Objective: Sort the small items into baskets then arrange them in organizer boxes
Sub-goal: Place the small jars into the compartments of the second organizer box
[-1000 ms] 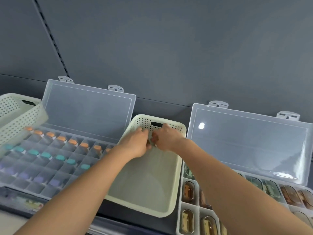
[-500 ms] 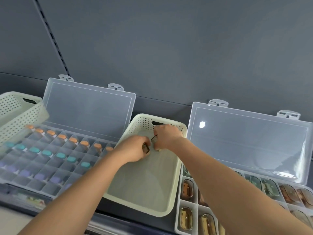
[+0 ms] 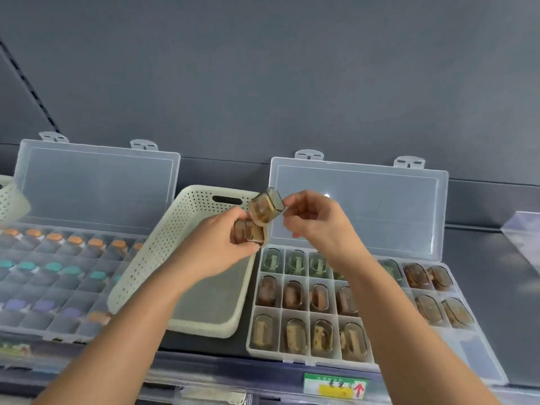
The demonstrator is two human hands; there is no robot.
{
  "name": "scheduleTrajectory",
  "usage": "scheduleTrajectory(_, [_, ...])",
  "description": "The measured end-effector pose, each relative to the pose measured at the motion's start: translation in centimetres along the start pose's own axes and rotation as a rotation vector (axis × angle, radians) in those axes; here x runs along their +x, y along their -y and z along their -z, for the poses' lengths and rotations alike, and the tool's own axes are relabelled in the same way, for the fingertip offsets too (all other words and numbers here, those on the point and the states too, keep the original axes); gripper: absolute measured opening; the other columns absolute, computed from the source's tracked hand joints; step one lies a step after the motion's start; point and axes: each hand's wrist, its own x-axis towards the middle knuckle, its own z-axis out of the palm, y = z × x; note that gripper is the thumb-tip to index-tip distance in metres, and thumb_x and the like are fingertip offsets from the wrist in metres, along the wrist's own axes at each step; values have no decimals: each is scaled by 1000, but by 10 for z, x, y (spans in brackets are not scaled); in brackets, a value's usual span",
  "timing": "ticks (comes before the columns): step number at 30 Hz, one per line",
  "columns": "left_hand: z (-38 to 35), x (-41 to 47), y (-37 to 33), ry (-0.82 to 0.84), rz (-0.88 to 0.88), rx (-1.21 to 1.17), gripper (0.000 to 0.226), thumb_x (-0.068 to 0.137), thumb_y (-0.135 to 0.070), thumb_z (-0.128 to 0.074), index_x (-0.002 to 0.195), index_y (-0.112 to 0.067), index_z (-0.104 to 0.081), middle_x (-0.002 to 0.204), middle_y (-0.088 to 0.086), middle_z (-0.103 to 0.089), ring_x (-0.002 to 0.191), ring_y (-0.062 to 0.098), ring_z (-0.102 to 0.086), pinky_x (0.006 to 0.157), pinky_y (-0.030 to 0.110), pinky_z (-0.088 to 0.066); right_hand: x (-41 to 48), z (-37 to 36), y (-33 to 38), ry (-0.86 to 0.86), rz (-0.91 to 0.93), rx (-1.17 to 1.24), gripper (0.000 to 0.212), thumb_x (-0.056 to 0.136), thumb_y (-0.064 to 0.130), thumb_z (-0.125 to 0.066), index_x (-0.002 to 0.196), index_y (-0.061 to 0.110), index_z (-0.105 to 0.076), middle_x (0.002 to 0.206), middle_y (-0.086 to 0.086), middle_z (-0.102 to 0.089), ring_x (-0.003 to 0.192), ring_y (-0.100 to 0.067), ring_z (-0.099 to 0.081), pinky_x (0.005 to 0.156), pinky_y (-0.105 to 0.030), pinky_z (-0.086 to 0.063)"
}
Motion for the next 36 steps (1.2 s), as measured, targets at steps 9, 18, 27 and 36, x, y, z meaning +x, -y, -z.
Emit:
scheduleTrajectory(9, [-70,3,-54,-17,-23,149,32,79,-40,-70,105,-26,-61,86,-10,-64,76,8,-60,65,29,-51,-21,31,-40,-52,-5,-428,32,83,1,-51,108,14,-66,97,-1,-67,87,-17,-60,82,-30,-51])
scheduleTrajectory(18, [-68,-4,-48,-11,3,206,40,81,-37,-68,117,-24,-55,92,-7,-63,82,11,-60,74,35,-55,-8,51,-71,-38,30,-813,46,79,0,-64,120,18,-56,116,-5,-50,102,-26,-53,79,-27,-45])
scheduleTrajectory(27, [-60,2,-47,4,-9,201,43,82,-37,-68,121,-26,-54,96,-8,-62,84,8,-59,62,18,-45,11,50,-78,-171,-42,-965,49,79,36,-74,121,20,-54,119,-6,-50,112,-26,-47,85,-37,-49])
scheduleTrajectory(36, [-66,5,-60,-17,-118,232,44,82,-38,-69,121,-24,-55,104,-8,-55,91,11,-53,75,26,-44,1,63,-57,-187,108,-669,36,82,23,-71,116,19,-58,111,-5,-56,87,-19,-55,76,-26,-45])
